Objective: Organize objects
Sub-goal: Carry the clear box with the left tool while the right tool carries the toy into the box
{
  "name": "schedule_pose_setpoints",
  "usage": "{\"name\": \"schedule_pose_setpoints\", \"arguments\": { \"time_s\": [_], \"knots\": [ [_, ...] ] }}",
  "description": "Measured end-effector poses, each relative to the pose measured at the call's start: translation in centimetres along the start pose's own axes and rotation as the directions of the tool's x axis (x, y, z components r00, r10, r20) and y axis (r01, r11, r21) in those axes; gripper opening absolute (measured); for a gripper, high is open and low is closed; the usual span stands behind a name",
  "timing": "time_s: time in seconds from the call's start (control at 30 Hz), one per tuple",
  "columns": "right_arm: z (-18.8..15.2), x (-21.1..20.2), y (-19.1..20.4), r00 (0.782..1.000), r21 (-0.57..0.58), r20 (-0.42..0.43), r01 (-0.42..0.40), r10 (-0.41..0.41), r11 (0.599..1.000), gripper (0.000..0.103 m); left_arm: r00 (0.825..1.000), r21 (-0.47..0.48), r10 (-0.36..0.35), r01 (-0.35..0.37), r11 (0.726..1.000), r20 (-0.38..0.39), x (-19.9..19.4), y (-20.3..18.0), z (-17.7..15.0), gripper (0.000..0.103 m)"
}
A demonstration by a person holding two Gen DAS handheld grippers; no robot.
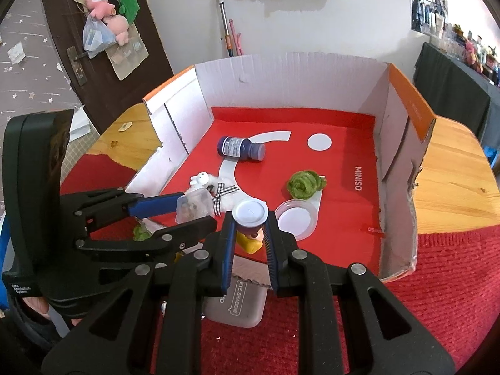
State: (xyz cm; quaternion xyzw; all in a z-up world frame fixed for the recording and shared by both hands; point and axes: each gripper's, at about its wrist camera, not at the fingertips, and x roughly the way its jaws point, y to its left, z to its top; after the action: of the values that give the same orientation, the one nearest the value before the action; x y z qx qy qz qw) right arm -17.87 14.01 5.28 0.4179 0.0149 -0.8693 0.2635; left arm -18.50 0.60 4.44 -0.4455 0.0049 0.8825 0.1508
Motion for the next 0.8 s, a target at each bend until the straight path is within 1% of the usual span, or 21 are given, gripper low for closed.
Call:
{"name": "schedule_pose_setpoints", "arguments": {
  "time_s": [0.13, 0.6, 0.8],
  "knots": [
    [0.0, 0.5, -0.2, 1.0, 0.004, -0.01, -0.007, 0.007, 1.0, 0.017, 1.0, 0.0, 0.013, -0.013, 1.0, -0.019, 0.7, 0.2, 0.0, 0.044],
    [0.0, 2.3, -0.9, 0.998, 0.016, -0.048, -0.032, 0.033, 0.999, 0.017, 0.999, -0.023, 0.03, -0.031, 0.999, -0.03, 1.8, 1.2, 1.1, 0.044],
    [0.5, 2.8, -0.7, 0.997, 0.0, -0.06, -0.041, 0.041, 0.999, 0.017, 0.999, -0.025, 0.036, -0.037, 0.999, -0.03, 2.2, 1.4, 1.6, 0.044]
  ]
}}
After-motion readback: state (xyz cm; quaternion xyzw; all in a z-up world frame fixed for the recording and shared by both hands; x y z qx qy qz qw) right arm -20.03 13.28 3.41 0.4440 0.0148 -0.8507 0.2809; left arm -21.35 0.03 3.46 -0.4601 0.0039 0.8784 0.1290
